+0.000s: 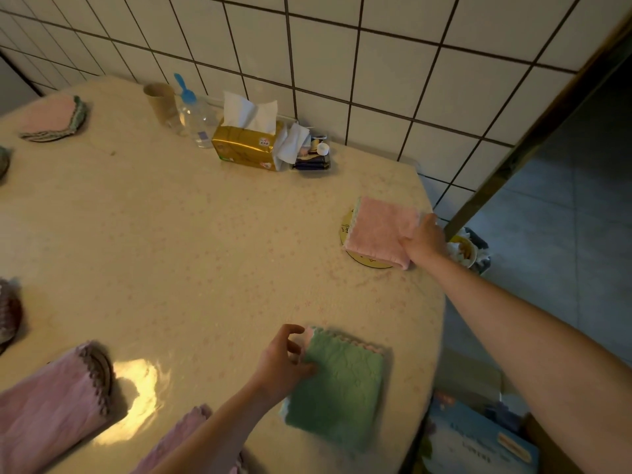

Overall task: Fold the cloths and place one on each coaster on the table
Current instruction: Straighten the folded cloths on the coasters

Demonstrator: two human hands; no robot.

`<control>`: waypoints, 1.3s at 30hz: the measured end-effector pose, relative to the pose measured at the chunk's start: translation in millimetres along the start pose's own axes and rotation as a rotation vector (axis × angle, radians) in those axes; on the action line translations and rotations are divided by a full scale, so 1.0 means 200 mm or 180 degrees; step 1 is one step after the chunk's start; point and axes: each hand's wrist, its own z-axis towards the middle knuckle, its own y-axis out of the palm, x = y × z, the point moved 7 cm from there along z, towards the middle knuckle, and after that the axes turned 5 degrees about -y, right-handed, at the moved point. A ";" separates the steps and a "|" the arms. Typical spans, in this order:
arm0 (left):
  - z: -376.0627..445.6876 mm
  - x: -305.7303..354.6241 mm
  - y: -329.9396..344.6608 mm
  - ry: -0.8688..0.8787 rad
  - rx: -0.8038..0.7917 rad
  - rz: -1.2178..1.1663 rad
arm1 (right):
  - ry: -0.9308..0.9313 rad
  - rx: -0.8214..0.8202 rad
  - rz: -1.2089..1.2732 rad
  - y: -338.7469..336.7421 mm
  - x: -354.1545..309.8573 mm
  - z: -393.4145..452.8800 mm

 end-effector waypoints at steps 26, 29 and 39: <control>-0.39 -0.93 -1.36 -0.0070 0.2093 0.0231 | -0.1096 -0.1865 0.0082 0.94 -0.73 -1.87; -0.44 -1.18 -1.57 -0.0690 0.2296 0.0392 | -0.0970 -0.1493 -0.0447 1.01 -0.77 -1.95; -0.44 -1.49 -1.66 -0.1544 0.1456 -0.0896 | 0.0085 -0.1055 -0.1067 1.01 -0.72 -2.07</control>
